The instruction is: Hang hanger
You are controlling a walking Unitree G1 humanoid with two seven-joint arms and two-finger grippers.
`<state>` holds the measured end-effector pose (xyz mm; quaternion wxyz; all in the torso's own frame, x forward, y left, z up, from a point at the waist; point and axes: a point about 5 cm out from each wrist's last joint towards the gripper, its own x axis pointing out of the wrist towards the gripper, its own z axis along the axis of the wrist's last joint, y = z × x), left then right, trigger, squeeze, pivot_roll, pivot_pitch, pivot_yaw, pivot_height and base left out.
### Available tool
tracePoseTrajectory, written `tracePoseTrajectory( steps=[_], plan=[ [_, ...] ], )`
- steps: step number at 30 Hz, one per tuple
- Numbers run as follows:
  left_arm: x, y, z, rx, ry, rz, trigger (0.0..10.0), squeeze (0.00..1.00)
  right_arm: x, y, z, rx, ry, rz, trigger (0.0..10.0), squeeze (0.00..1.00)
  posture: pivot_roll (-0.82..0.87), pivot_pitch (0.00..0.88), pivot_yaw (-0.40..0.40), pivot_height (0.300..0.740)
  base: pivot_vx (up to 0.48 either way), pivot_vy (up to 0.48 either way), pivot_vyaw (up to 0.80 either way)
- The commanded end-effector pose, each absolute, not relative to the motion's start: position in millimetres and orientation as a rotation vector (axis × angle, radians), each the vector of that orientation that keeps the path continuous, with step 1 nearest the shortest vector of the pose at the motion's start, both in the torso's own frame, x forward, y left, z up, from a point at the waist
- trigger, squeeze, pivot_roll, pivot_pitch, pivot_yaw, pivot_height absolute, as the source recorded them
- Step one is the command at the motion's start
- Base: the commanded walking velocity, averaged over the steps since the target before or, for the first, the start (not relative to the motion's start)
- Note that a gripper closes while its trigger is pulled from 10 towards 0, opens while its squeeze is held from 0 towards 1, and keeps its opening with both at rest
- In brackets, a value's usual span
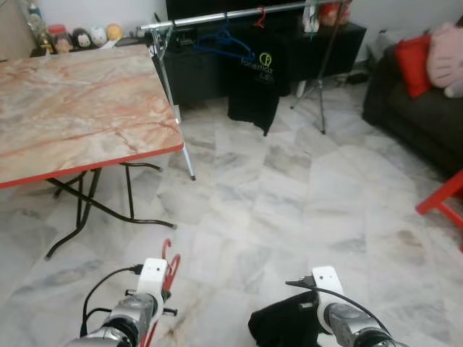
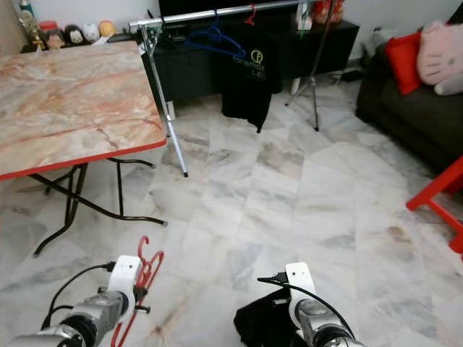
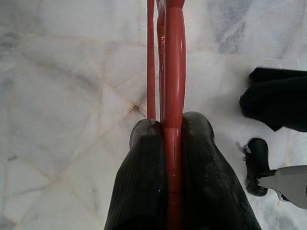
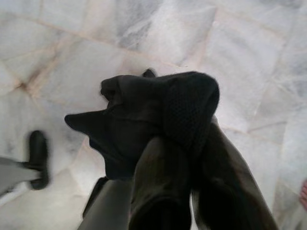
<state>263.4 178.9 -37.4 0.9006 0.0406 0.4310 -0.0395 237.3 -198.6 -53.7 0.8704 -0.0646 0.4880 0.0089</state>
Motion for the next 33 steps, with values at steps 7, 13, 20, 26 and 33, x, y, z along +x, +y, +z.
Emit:
tracePoseTrajectory(
  steps=[7,13,20,26,33],
  plan=[
    [259.6,189.5,-39.0,0.106,0.912,-0.055,10.0,0.0,246.2,-191.6,-48.7,-0.125,0.983,0.04,10.0,0.0,-0.08,0.0,-0.017,0.74,0.0,0.289,0.0],
    [259.2,189.8,-39.3,0.108,0.911,-0.055,10.0,0.0,246.0,-191.4,-48.9,-0.129,0.981,0.047,10.0,0.0,-0.07,0.0,-0.026,0.74,0.0,0.287,0.0],
    [258.8,190.1,-39.6,0.113,0.912,-0.055,10.0,0.0,245.9,-191.0,-49.0,-0.123,0.972,0.045,10.0,0.0,-0.07,0.0,-0.028,0.74,0.0,0.288,0.0],
    [258.3,190.3,-39.9,0.115,0.913,-0.055,10.0,0.0,245.6,-190.9,-49.2,-0.13,0.973,0.05,10.0,0.0,-0.07,0.0,-0.028,0.74,0.0,0.279,0.0],
    [258.5,190.5,-39.7,0.13,0.909,-0.062,10.0,0.0,245.2,-190.9,-49.5,-0.129,0.971,0.048,10.0,0.0,-0.07,0.0,-0.029,0.74,0.0,0.147,0.0]
  ],
)
